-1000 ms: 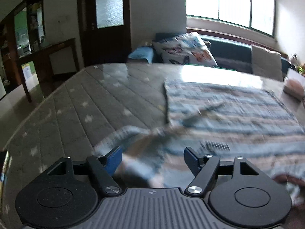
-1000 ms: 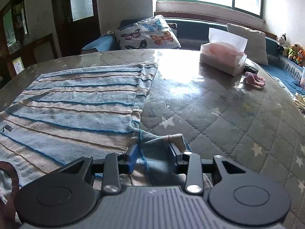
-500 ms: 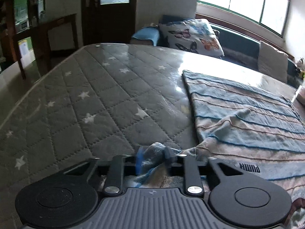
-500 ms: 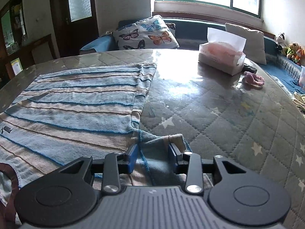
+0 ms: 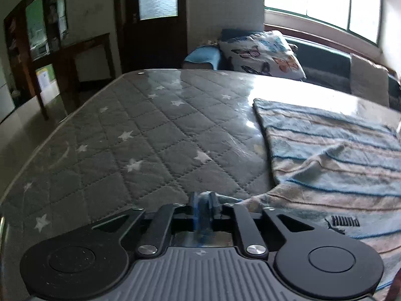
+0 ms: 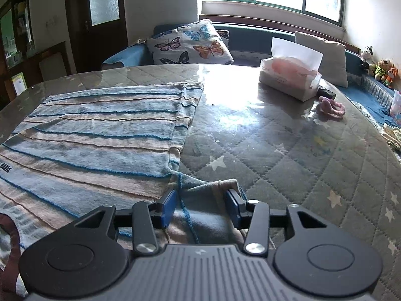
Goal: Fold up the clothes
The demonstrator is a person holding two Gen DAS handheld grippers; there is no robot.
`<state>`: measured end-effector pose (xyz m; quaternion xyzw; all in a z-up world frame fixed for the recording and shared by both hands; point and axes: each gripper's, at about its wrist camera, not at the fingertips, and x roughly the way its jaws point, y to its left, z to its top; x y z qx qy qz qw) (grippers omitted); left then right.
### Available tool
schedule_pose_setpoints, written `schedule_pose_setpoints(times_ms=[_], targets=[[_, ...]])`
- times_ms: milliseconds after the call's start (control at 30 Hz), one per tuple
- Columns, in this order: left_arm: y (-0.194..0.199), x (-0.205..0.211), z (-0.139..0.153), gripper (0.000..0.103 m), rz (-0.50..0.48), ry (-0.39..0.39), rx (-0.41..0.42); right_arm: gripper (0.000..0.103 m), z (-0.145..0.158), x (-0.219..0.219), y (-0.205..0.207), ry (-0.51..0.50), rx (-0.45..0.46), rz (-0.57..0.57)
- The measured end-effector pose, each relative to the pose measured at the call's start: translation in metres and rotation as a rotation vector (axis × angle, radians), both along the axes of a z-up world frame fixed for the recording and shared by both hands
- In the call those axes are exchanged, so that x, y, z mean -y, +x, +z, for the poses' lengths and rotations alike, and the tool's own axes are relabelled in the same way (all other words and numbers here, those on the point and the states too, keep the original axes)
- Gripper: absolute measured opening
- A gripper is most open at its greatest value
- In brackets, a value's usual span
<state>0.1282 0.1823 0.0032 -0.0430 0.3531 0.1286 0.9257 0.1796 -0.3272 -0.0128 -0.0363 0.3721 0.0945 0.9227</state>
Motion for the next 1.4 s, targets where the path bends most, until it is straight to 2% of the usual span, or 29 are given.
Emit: schedule_pose_setpoints(times_ms=[67, 300, 367, 500, 567, 700, 833, 933, 1200, 1400], targets=[[-0.011, -0.005, 0.005, 0.026, 0.027, 0.000, 0.017, 0.049, 0.002, -0.002, -0.003, -0.012, 0.006, 0.012], [-0.059, -0.033, 0.004, 0.027, 0.075, -0.147, 0.034, 0.051, 0.010, -0.013, -0.020, -0.005, 0.018, 0.072], [-0.070, -0.036, 0.001, 0.027, 0.072, -0.168, 0.027, 0.052, 0.009, -0.015, -0.024, 0.000, 0.014, 0.084], [-0.078, -0.028, -0.002, 0.027, 0.047, -0.121, 0.010, 0.052, 0.008, -0.018, -0.032, 0.004, 0.004, 0.103], [-0.078, -0.023, -0.001, 0.027, 0.053, -0.091, 0.026, 0.052, 0.007, -0.018, -0.034, 0.005, 0.000, 0.103], [-0.080, -0.028, 0.000, 0.027, 0.120, -0.112, 0.046, 0.053, 0.005, -0.017, -0.037, 0.012, -0.007, 0.093], [-0.082, -0.026, -0.005, 0.027, 0.137, -0.103, 0.035, 0.053, 0.004, -0.017, -0.037, 0.009, -0.012, 0.093], [-0.078, -0.018, -0.004, 0.027, 0.118, -0.107, 0.042, 0.059, 0.001, -0.018, -0.037, 0.012, -0.017, 0.093], [-0.058, 0.014, 0.001, 0.027, 0.026, -0.078, 0.072, 0.062, -0.001, -0.021, -0.037, 0.013, -0.019, 0.094], [-0.065, 0.019, 0.005, 0.029, 0.038, -0.107, 0.117, 0.063, -0.002, -0.020, -0.037, 0.014, -0.019, 0.098]])
